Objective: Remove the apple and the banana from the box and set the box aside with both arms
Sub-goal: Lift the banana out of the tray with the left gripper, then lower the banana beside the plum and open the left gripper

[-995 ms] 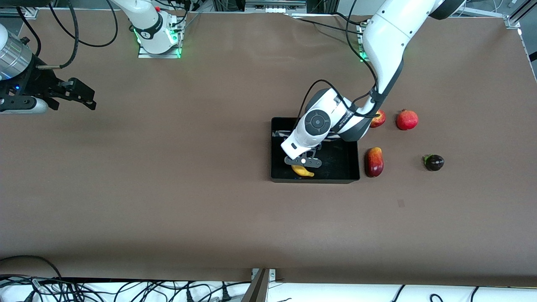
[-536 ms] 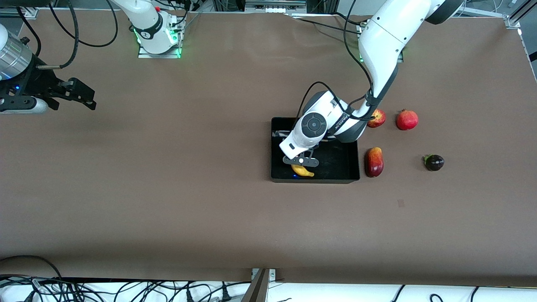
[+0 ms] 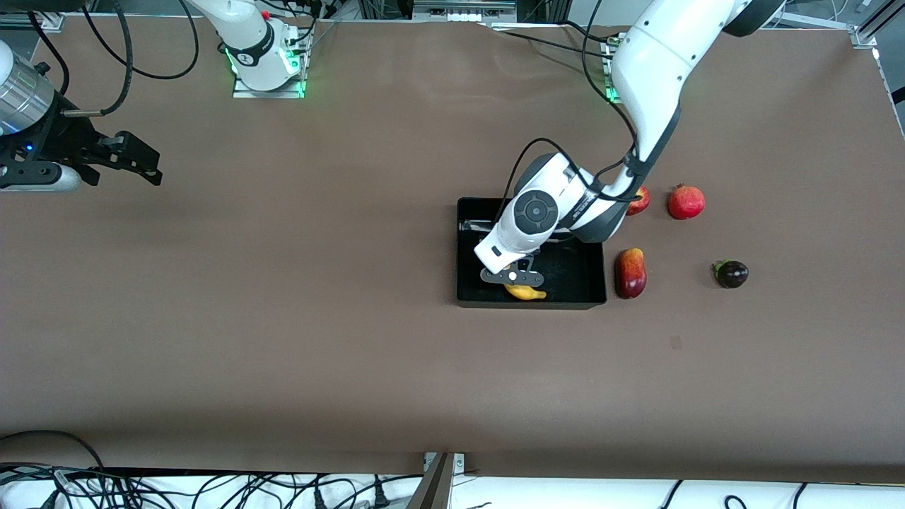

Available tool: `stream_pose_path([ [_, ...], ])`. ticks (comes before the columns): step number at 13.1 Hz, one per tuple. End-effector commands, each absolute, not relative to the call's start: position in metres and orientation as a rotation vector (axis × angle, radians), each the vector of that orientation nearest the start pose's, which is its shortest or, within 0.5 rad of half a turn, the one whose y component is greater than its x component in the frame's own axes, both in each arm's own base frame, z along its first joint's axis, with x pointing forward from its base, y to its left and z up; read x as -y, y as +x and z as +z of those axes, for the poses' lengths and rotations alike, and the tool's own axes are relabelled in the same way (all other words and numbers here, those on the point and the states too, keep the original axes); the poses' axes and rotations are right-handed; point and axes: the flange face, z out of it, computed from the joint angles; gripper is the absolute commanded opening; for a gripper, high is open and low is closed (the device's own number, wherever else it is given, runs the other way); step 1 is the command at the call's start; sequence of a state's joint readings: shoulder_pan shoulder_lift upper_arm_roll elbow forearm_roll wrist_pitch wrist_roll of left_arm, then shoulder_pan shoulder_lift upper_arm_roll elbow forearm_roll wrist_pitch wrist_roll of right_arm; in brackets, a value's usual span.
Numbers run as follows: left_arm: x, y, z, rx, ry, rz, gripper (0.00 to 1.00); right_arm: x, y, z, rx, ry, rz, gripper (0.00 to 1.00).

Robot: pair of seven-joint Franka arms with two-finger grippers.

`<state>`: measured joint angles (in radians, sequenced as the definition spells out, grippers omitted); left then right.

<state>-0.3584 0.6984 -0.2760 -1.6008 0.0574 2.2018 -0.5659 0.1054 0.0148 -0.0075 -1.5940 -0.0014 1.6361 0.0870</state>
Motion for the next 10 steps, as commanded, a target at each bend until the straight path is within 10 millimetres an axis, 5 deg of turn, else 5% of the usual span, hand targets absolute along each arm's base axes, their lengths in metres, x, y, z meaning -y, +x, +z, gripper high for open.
stream_pose_path([
  [1,0.345,0.590,0.302,-0.075,-3.190,0.136,0.00,-0.057,0.561,0.616,0.010,-3.151,-0.043,1.00],
  [3,0.299,0.612,0.350,-0.086,-3.159,0.165,0.00,-0.057,0.561,0.616,0.010,-3.151,-0.043,1.00],
  [5,0.231,0.639,0.384,-0.179,-3.126,0.293,0.00,-0.057,0.561,0.616,0.010,-3.151,-0.043,1.00],
  [7,0.161,0.655,0.375,-0.339,-3.124,0.366,0.00,-0.056,0.561,0.616,0.008,-3.151,-0.043,1.00],
  [10,0.079,0.655,0.315,-0.557,-2.967,0.565,0.00,-0.057,0.561,0.616,0.010,-3.151,-0.043,1.00],
])
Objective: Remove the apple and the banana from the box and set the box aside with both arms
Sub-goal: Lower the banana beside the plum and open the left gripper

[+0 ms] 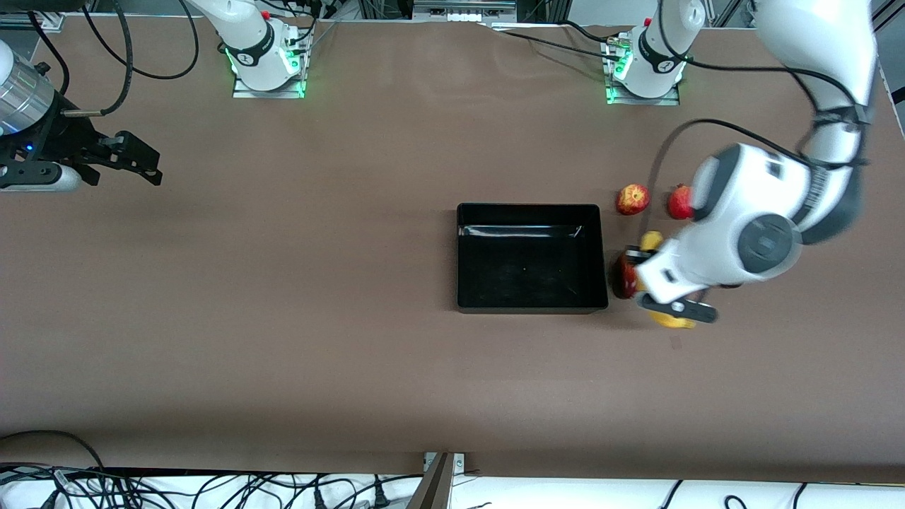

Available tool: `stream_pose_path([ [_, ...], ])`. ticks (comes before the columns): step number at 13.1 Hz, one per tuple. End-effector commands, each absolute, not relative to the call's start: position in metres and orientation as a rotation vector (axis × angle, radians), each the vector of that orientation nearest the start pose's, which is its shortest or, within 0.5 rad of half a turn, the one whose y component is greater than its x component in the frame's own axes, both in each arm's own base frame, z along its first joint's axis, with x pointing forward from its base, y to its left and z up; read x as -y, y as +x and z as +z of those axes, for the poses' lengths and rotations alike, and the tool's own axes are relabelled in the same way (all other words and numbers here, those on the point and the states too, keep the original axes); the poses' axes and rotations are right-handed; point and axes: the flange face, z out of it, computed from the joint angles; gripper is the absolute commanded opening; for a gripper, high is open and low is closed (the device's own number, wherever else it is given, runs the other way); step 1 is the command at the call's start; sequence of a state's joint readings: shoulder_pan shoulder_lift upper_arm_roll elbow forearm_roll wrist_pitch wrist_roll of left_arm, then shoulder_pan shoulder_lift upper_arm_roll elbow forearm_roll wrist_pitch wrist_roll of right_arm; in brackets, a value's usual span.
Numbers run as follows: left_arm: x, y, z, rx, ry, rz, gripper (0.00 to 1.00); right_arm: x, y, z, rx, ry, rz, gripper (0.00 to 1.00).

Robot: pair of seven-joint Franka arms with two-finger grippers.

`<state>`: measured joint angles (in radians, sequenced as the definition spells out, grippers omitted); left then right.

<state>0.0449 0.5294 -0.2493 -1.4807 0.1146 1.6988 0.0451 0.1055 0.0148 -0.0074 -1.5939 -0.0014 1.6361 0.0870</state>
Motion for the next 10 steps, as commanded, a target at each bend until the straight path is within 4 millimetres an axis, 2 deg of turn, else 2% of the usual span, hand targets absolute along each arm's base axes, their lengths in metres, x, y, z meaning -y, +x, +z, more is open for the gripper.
stream_pose_path([
  [1,0.061,0.653,0.297,-0.574,-2.928,0.578,0.00,-0.056,0.561,0.616,0.008,-3.151,-0.043,1.00],
  [4,0.012,0.640,0.239,-0.626,-2.984,0.475,0.00,-0.056,0.561,0.616,0.008,-3.151,-0.040,1.00],
  [5,0.002,0.634,0.224,-0.643,-3.001,0.430,0.02,-0.057,0.561,0.616,0.010,-3.151,-0.043,1.00],
  [6,0.002,0.630,0.216,-0.649,-3.009,0.406,0.25,-0.056,0.561,0.616,0.008,-3.151,-0.040,1.00],
  [7,0.002,0.628,0.210,-0.629,-3.016,0.407,0.66,-0.057,0.561,0.616,0.010,-3.151,-0.043,1.00],
  [8,0.002,0.628,0.210,-0.626,-3.017,0.407,0.95,-0.056,0.561,0.616,0.008,-3.150,-0.040,1.00],
  [9,0.001,0.629,0.212,-0.633,-3.014,0.407,1.00,-0.056,0.561,0.616,0.008,-3.151,-0.040,1.00],
  [10,0.006,0.630,0.217,-0.640,-3.012,0.401,1.00,-0.056,0.561,0.616,0.008,-3.151,-0.040,1.00],
])
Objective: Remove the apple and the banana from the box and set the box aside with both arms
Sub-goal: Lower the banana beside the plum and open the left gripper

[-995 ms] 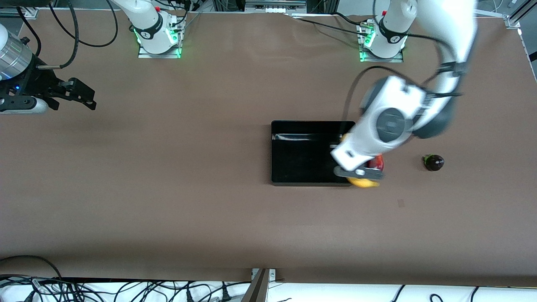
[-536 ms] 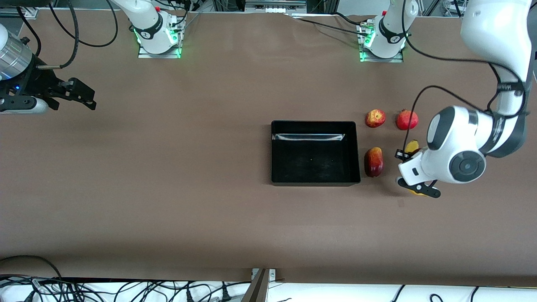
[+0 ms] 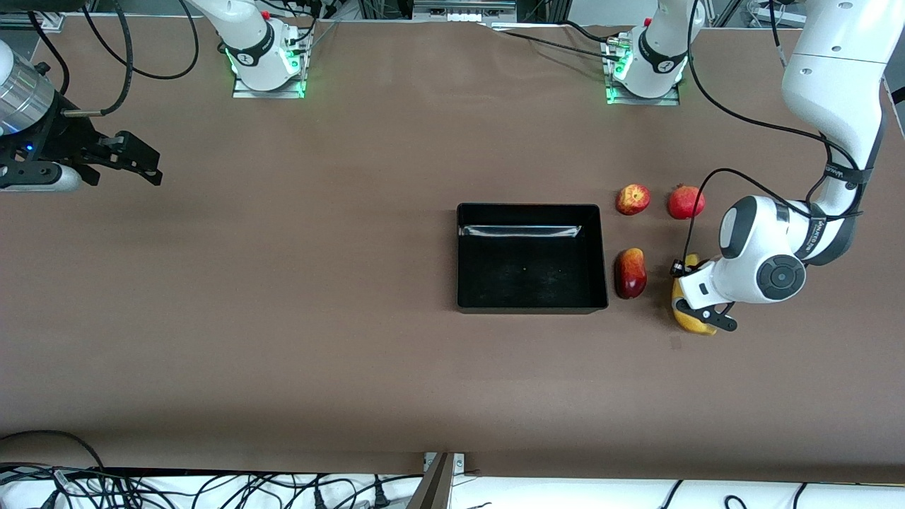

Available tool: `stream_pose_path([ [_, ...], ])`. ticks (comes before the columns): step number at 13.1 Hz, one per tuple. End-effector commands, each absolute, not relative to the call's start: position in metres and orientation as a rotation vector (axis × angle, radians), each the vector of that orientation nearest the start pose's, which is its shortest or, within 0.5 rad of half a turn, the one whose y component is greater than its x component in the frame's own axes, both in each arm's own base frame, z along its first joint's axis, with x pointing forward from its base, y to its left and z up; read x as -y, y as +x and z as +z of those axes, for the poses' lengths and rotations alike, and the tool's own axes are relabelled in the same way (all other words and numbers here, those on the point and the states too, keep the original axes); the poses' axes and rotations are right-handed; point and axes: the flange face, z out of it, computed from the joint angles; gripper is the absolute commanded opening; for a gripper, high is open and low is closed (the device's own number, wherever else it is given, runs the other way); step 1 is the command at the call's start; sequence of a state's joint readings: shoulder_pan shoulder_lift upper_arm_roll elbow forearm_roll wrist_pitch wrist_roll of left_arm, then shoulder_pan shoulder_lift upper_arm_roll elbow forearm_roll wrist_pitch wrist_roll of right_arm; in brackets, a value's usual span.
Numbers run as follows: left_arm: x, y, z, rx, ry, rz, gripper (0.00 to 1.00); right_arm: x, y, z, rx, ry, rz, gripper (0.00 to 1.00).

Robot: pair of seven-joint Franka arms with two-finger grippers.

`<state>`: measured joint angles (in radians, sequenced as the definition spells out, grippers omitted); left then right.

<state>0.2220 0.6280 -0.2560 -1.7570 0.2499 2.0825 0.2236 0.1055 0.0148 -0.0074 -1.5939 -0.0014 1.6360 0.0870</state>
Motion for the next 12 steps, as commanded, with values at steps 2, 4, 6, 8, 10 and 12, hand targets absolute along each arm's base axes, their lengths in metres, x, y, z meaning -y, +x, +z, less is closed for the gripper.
stream_pose_path([
  [2,0.010,0.638,0.243,-0.644,-3.004,0.378,1.00,-0.056,0.561,0.616,0.008,-3.151,-0.040,1.00],
  [4,0.008,0.660,0.293,-0.629,-2.993,0.316,1.00,-0.056,0.561,0.616,0.008,-3.151,-0.040,1.00],
  [6,0.018,0.675,0.351,-0.631,-2.984,0.225,1.00,-0.057,0.561,0.616,0.010,-3.151,-0.043,1.00],
  [8,0.041,0.680,0.416,-0.629,-3.008,0.121,1.00,-0.056,0.561,0.616,0.008,-3.151,-0.040,1.00],
  [10,0.040,0.676,0.469,-0.592,-3.014,0.137,1.00,-0.056,0.561,0.616,0.008,-3.151,-0.043,1.00],
  [12,0.041,0.648,0.519,-0.518,-3.096,0.242,1.00,-0.056,0.561,0.616,0.008,-3.151,-0.040,1.00],
])
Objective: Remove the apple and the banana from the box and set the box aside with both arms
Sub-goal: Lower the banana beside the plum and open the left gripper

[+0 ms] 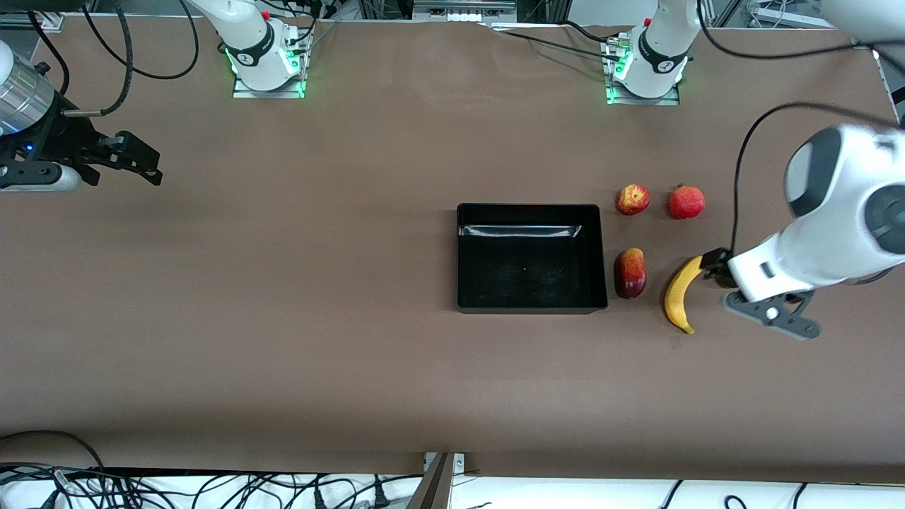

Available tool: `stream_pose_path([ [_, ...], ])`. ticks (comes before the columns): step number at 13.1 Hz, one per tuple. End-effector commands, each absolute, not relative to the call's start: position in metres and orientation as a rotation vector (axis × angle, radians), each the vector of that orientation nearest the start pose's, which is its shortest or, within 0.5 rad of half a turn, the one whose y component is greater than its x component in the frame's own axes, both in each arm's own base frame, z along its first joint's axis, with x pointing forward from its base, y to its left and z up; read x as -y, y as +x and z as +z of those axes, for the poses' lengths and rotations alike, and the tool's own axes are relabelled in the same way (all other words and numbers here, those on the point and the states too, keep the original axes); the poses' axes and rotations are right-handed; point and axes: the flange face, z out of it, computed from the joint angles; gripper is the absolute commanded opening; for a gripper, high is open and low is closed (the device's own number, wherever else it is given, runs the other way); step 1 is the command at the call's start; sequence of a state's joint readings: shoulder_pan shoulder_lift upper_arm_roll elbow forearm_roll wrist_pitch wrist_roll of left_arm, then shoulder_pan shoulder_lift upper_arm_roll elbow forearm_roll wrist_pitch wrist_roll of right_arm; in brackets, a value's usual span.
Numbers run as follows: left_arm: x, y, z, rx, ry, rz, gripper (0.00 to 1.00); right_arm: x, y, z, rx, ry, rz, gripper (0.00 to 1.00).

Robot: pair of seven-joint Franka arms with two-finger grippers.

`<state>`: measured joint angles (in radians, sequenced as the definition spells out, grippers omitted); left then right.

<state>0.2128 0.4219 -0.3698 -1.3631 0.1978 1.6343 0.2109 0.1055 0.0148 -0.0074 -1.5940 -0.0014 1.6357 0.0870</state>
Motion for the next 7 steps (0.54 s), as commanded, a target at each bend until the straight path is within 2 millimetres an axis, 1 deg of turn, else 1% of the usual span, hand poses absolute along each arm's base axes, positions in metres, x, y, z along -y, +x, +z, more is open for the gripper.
stream_pose_path([
  [1,0.042,0.643,0.535,-0.463,-3.096,0.215,1.00,-0.056,0.561,0.616,0.008,-3.151,-0.040,1.00],
  [2,0.046,0.635,0.553,-0.428,-3.103,0.184,1.00,-0.056,0.561,0.616,0.008,-3.151,-0.043,1.00],
  [3,0.047,0.621,0.569,-0.388,-3.110,0.224,1.00,-0.057,0.561,0.616,0.010,-3.151,-0.040,1.00],
  [4,0.051,0.610,0.577,-0.345,-3.107,0.265,1.00,-0.057,0.561,0.616,0.010,-3.151,-0.043,1.00],
  [5,0.057,0.603,0.582,-0.303,-3.098,0.256,1.00,-0.056,0.561,0.616,0.008,-3.151,-0.043,1.00],
  [6,0.044,0.601,0.583,-0.217,-3.095,0.224,1.00,-0.057,0.561,0.616,0.010,-3.151,-0.040,1.00],
  [7,0.038,0.597,0.590,-0.166,-3.100,0.139,1.00,-0.056,0.561,0.616,0.008,-3.151,-0.040,1.00],
])
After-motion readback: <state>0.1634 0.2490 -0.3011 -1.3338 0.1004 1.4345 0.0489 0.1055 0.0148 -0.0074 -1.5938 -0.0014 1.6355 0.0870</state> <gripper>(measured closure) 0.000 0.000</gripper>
